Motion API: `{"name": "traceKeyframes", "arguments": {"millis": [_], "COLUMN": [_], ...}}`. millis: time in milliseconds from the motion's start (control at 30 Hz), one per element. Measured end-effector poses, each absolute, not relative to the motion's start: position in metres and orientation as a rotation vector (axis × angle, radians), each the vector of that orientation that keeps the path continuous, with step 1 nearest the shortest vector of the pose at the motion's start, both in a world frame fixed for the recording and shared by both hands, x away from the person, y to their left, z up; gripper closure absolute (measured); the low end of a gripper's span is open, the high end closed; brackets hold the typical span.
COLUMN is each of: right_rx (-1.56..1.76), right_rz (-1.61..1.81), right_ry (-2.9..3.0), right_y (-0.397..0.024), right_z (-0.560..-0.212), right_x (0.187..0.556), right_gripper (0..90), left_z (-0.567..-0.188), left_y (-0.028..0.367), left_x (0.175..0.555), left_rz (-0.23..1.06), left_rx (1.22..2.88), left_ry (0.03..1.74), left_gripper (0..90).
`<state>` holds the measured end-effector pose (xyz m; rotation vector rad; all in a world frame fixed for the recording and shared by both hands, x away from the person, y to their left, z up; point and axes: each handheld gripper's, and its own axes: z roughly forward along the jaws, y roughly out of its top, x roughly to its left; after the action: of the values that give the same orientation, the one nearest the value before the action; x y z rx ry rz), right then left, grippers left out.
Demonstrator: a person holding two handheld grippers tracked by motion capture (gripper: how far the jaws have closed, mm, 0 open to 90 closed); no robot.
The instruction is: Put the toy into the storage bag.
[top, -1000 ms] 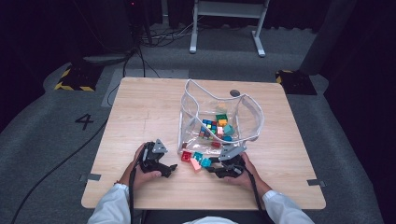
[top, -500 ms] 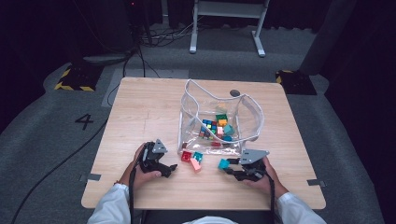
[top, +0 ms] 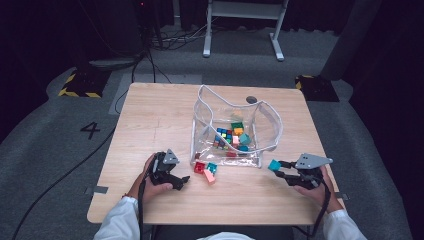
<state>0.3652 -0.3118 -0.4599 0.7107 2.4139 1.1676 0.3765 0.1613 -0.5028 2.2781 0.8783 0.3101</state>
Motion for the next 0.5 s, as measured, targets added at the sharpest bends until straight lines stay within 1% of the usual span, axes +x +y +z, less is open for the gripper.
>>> {"name": "traceKeyframes", "arguments": {"millis": [267, 500], "right_rx": [0.819, 0.851], "right_rz": [1.171, 1.187], "right_ry": [2.337, 2.283], "right_y": [-0.336, -0.346], "right_z": [-0.452, -0.433], "right_x": [0.373, 0.384], "right_gripper": [59.3, 59.3], "left_z": [-0.503, -0.503], "left_y": [0.161, 0.162], "left_x": [0.376, 0.377], "left_rz": [0.312, 0.308], "left_rx": [2.276, 2.281], "left_ry": [0.878, 0.872], "left_gripper": [4.6, 4.7]}}
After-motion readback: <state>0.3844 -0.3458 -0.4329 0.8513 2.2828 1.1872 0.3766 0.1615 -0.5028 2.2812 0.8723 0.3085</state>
